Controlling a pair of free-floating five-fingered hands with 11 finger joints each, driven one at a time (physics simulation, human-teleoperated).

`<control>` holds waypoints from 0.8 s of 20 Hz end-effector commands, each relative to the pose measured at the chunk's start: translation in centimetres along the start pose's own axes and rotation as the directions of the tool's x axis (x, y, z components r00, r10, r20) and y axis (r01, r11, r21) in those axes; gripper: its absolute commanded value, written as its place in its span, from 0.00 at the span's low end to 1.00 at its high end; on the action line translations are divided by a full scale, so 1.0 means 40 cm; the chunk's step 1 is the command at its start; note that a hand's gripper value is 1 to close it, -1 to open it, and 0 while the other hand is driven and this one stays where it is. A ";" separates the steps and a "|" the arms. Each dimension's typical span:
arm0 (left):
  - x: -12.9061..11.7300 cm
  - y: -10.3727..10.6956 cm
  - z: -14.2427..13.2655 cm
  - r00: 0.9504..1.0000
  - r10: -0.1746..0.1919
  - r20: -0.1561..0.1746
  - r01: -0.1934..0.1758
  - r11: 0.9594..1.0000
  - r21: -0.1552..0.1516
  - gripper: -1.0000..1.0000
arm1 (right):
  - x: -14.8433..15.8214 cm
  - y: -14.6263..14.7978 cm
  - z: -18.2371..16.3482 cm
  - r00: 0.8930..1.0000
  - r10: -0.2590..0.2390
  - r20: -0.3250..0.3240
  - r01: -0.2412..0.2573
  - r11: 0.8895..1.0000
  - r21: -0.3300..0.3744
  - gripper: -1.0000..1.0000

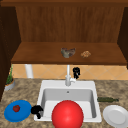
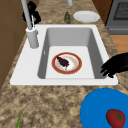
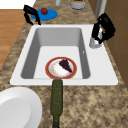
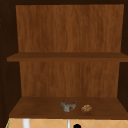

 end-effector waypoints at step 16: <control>0.000 0.000 0.000 1.000 0.000 0.000 0.000 1.000 0.000 0.50 | 0.142 -0.001 0.025 0.977 0.087 -0.193 -0.084 0.996 0.025 1.00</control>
